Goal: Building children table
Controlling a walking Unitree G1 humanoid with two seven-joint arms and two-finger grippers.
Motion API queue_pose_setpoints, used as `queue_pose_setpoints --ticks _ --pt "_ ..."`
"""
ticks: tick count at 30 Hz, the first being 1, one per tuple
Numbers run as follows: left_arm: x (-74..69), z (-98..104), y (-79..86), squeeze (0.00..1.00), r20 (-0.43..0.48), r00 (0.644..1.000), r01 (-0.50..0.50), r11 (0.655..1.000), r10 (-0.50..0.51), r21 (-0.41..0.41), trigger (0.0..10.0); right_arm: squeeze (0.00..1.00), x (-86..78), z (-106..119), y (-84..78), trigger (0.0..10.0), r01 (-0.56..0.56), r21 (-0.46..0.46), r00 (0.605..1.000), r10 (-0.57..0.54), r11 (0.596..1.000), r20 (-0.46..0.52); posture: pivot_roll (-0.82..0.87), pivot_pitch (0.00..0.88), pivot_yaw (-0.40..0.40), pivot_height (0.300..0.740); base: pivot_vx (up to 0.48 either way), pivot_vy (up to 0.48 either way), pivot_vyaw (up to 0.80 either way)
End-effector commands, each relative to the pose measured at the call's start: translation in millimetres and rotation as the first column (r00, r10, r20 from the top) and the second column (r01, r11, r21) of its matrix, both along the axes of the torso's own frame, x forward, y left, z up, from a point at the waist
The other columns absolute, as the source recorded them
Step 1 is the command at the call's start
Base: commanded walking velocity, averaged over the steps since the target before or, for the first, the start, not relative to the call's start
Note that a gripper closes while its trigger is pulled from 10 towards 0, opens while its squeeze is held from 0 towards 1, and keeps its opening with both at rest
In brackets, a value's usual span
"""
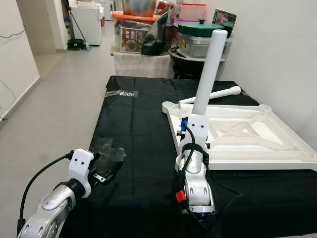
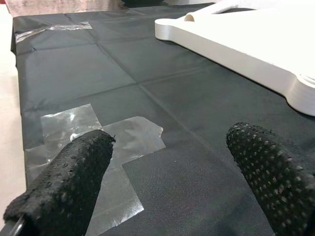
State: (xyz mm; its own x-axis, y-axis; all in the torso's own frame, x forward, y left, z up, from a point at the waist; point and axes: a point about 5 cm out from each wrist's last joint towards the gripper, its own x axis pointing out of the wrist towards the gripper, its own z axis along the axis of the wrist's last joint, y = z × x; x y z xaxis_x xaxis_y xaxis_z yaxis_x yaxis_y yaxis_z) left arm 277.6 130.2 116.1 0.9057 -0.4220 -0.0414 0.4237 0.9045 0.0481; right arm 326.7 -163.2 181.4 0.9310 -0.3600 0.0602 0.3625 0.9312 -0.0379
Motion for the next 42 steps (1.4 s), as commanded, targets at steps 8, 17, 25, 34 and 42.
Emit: queue_pose_setpoints --ticks 8,17,25,34,42 --pt "-0.9 -3.7 1.5 0.0 -0.01 1.0 0.003 1.0 -0.003 0.006 10.0 0.98 2.3 -10.2 -13.2 10.0 -0.069 0.017 0.997 0.069 0.998 -0.019 0.09 0.0 -0.086 0.74 0.0 0.0 0.0" --pt "-0.2 -3.7 0.6 0.0 -0.007 1.0 0.006 1.0 -0.006 0.006 10.0 0.0 8.8 11.8 4.5 10.0 -0.633 0.028 0.77 0.626 0.773 0.127 0.08 0.0 -0.087 0.74 0.0 0.0 0.0" --pt "0.5 -3.4 -0.5 0.0 -0.005 1.0 0.005 1.0 -0.005 0.007 10.0 0.0 1.7 7.3 29.4 3.5 -0.847 -0.028 0.528 0.846 0.53 0.072 0.09 0.0 -0.093 0.74 0.0 0.0 0.0" --pt "-1.3 -3.2 2.6 0.0 -0.004 1.0 -0.004 1.0 0.004 0.008 10.0 0.0 -4.4 -5.0 41.2 0.0 -0.903 -0.027 0.427 0.901 0.429 0.073 0.1 0.0 -0.096 0.74 0.0 0.0 0.0" --pt "-2.2 -4.7 0.1 0.0 -0.009 1.0 0.004 1.0 -0.004 0.009 10.0 0.0 2.7 -6.0 25.0 0.0 -0.837 -0.085 0.541 0.841 0.54 0.017 0.09 0.0 -0.089 0.74 0.0 0.0 0.0"
